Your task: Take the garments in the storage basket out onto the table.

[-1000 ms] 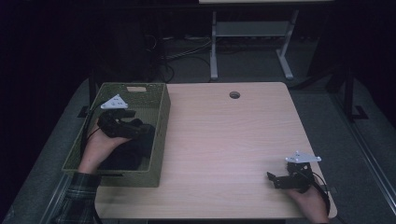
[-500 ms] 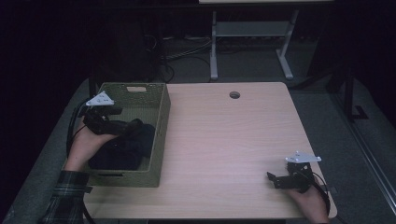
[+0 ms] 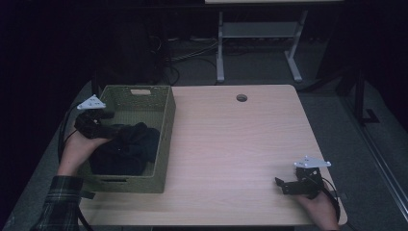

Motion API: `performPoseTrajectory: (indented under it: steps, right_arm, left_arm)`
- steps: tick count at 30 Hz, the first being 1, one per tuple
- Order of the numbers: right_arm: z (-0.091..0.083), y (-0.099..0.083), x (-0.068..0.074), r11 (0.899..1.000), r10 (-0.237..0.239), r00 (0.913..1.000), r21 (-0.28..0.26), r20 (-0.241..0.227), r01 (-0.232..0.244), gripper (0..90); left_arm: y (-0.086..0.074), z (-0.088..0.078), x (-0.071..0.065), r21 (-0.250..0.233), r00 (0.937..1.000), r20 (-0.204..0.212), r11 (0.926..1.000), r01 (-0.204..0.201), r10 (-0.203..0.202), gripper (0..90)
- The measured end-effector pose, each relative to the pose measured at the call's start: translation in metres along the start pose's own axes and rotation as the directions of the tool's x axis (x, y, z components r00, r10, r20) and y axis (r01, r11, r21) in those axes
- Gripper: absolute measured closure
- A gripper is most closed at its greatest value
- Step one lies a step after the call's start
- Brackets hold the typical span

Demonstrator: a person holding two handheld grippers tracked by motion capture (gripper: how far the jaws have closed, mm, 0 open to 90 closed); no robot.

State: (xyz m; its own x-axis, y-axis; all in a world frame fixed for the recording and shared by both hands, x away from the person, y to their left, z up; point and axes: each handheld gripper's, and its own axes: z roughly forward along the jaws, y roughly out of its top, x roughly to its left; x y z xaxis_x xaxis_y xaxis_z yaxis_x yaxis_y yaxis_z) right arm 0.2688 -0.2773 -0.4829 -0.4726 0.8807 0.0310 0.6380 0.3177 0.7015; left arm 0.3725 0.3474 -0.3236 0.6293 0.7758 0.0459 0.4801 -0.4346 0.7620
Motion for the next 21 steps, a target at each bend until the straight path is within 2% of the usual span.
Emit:
performPoseTrajectory:
  steps: [7, 13, 21]
  right_arm:
    - [0.000, 0.000, 0.000, 1.000, 0.000, 1.0000, 0.000, 0.000, 0.000, 2.0]
    - [0.000, 0.000, 0.000, 1.000, -0.001, 1.0000, 0.000, 0.002, 0.001, 2.0]
    - [0.000, 0.000, 0.000, 1.000, 0.000, 1.0000, 0.000, 0.002, 0.000, 2.0]
  left_arm:
    - [-0.007, 0.001, 0.010, 0.001, 0.9998, -0.013, 0.9999, 0.012, -0.012, 14.3]
    - [-0.013, 0.005, 0.021, 0.035, 0.9996, -0.025, 0.9993, 0.008, -0.008, 14.2]
    - [-0.021, 0.015, 0.031, 0.088, 0.9984, -0.051, 0.9957, 0.029, -0.024, 14.1]
